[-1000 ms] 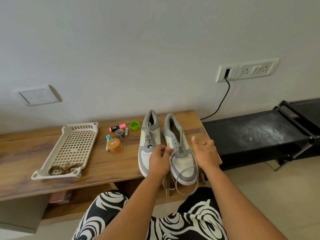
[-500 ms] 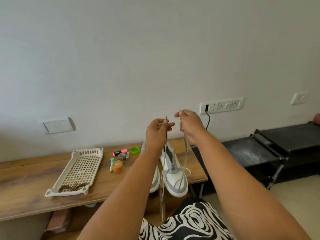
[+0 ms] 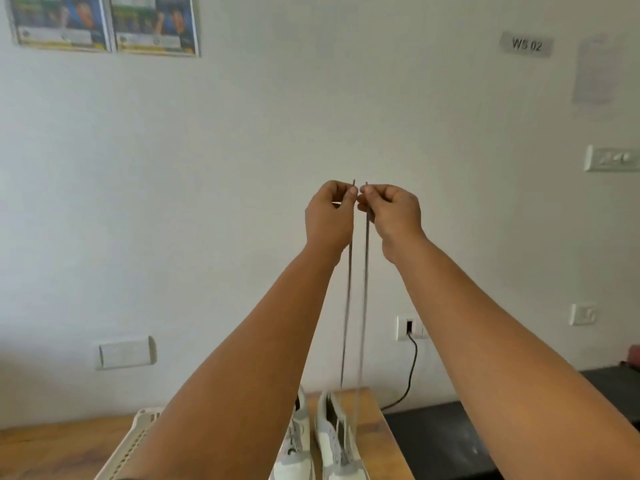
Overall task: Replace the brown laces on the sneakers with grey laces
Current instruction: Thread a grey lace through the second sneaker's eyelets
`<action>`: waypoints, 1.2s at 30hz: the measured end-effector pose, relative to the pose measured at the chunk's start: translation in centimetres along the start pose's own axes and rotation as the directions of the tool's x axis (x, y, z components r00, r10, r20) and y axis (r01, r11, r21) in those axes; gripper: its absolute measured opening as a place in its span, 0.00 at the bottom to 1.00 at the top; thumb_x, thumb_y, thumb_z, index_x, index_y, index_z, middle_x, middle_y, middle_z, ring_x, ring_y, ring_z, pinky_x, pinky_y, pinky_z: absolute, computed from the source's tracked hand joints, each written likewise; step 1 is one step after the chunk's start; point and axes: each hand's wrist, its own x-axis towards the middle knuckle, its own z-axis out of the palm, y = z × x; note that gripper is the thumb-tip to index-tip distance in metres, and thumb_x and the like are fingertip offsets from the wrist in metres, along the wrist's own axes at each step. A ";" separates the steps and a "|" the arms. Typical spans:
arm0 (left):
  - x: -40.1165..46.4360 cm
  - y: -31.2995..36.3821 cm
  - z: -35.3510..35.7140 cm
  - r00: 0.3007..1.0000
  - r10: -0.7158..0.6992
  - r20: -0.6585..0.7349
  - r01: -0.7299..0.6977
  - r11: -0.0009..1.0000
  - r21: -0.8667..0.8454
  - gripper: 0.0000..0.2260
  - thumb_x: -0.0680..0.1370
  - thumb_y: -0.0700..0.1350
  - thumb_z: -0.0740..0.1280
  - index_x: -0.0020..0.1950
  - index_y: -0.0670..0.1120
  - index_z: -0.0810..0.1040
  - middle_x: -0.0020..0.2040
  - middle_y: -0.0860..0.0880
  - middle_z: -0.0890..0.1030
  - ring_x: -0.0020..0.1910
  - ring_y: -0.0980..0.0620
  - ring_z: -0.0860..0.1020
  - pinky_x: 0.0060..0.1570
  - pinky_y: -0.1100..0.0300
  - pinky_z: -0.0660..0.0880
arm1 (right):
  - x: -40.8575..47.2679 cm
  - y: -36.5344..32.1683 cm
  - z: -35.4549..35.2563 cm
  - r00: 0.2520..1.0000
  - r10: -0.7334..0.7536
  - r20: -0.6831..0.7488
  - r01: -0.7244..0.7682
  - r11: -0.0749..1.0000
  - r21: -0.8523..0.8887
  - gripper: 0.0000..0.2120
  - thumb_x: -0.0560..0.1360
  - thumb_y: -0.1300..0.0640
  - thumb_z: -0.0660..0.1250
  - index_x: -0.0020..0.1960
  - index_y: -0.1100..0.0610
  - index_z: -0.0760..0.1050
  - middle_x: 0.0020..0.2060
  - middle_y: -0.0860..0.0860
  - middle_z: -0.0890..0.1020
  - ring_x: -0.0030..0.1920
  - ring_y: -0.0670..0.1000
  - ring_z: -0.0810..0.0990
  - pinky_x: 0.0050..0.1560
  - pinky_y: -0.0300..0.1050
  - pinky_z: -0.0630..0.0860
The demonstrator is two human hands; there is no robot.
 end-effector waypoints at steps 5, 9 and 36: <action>1.3 1.0 0.5 1.000 0.001 0.017 -0.002 0.997 0.075 0.04 0.81 0.45 0.65 0.48 0.47 0.78 0.40 0.54 0.79 0.35 0.58 0.74 0.38 0.64 0.70 | 1.4 -0.1 0.1 1.000 0.024 0.008 -0.023 0.998 -0.053 0.04 0.79 0.55 0.67 0.47 0.53 0.80 0.45 0.47 0.84 0.49 0.44 0.81 0.51 0.42 0.73; 1.5 0.6 0.3 0.999 -0.026 0.025 0.023 0.994 0.104 0.03 0.80 0.45 0.66 0.51 0.49 0.78 0.43 0.51 0.83 0.32 0.58 0.73 0.34 0.64 0.69 | 1.6 0.1 0.0 0.996 0.088 -0.008 -0.088 0.996 -0.002 0.06 0.79 0.54 0.66 0.54 0.55 0.80 0.46 0.46 0.81 0.48 0.41 0.77 0.57 0.44 0.71; -18.5 -22.6 -4.9 0.862 -0.507 -0.021 0.503 0.848 0.166 0.02 0.80 0.43 0.66 0.47 0.48 0.76 0.43 0.51 0.83 0.42 0.54 0.81 0.43 0.58 0.75 | -12.7 26.3 -7.3 0.714 0.696 -0.076 -0.648 0.615 -0.449 0.25 0.76 0.46 0.70 0.65 0.61 0.74 0.59 0.56 0.78 0.58 0.58 0.77 0.57 0.50 0.75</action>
